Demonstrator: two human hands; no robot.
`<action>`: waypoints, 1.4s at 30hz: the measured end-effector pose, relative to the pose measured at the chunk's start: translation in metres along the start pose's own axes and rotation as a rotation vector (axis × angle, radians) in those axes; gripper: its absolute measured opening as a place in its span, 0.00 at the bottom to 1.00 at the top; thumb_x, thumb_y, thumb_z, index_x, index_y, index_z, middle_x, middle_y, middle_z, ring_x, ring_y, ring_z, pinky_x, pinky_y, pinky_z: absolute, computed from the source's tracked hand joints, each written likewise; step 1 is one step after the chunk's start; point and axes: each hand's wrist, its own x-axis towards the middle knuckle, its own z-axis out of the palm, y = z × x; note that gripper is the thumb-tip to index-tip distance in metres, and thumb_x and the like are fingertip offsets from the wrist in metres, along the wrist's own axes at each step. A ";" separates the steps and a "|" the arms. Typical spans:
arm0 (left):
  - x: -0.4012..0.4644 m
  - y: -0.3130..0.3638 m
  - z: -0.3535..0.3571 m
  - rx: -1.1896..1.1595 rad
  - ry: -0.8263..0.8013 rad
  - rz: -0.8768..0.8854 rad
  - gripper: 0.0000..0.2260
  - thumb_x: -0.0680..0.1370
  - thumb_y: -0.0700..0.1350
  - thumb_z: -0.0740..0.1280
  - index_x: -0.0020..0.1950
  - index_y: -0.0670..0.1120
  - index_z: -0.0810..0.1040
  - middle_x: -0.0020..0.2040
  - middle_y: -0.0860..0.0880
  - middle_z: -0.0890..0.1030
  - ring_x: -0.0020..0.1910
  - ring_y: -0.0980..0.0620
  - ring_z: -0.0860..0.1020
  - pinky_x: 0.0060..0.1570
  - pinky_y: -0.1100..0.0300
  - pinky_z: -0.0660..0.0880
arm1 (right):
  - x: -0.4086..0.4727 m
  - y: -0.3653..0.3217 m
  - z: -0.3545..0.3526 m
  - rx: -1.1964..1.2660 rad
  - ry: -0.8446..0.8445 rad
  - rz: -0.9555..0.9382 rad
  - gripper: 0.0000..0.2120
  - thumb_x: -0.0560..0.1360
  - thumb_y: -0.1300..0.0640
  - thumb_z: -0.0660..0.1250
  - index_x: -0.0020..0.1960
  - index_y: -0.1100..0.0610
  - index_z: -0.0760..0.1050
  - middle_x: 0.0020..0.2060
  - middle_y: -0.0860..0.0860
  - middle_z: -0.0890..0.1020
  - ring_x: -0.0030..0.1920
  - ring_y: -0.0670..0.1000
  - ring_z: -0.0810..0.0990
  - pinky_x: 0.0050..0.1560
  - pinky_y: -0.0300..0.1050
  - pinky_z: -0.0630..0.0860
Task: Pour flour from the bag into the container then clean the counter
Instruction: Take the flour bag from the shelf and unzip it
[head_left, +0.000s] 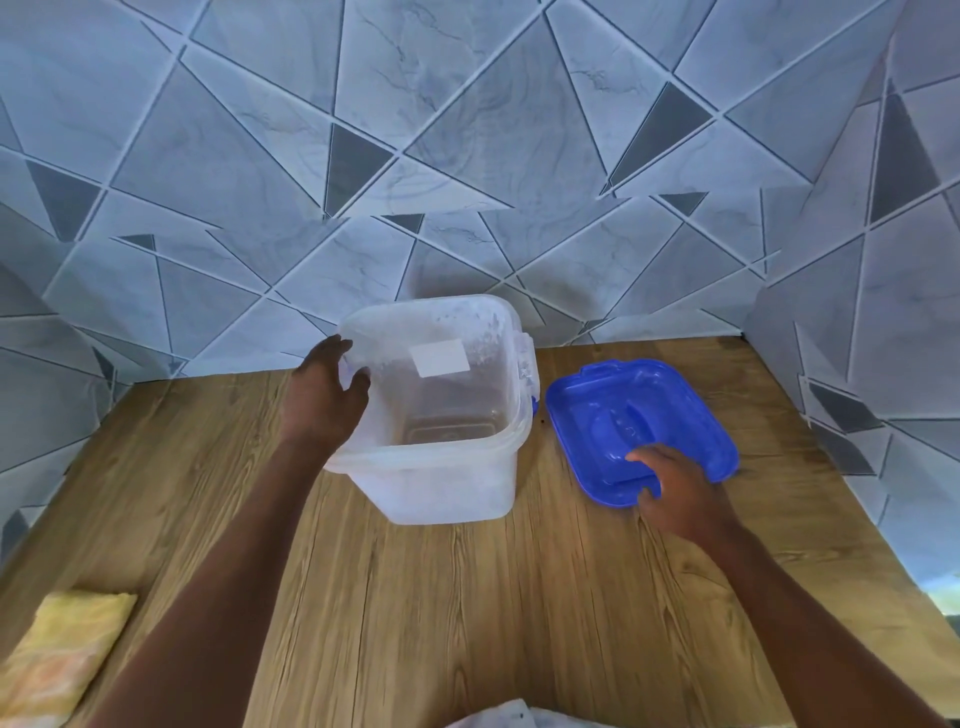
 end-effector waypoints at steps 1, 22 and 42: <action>-0.002 0.003 -0.002 -0.041 0.045 0.009 0.19 0.79 0.44 0.69 0.70 0.43 0.76 0.70 0.43 0.78 0.68 0.41 0.76 0.68 0.50 0.72 | 0.004 -0.012 -0.005 0.071 0.090 -0.029 0.20 0.70 0.66 0.71 0.62 0.59 0.79 0.57 0.53 0.82 0.60 0.55 0.81 0.63 0.54 0.78; 0.001 0.007 -0.202 -0.519 0.575 0.200 0.09 0.83 0.43 0.65 0.62 0.48 0.79 0.60 0.54 0.83 0.62 0.54 0.81 0.65 0.47 0.76 | 0.123 -0.467 -0.090 0.903 0.393 -0.675 0.09 0.75 0.67 0.68 0.52 0.56 0.80 0.41 0.47 0.85 0.46 0.49 0.85 0.48 0.44 0.81; 0.176 -0.147 -0.588 -0.007 1.044 0.287 0.16 0.80 0.46 0.65 0.67 0.45 0.73 0.64 0.47 0.79 0.60 0.46 0.78 0.58 0.49 0.76 | 0.219 -0.888 -0.182 0.997 0.415 -1.003 0.04 0.74 0.64 0.71 0.48 0.58 0.80 0.39 0.57 0.85 0.40 0.54 0.87 0.40 0.58 0.85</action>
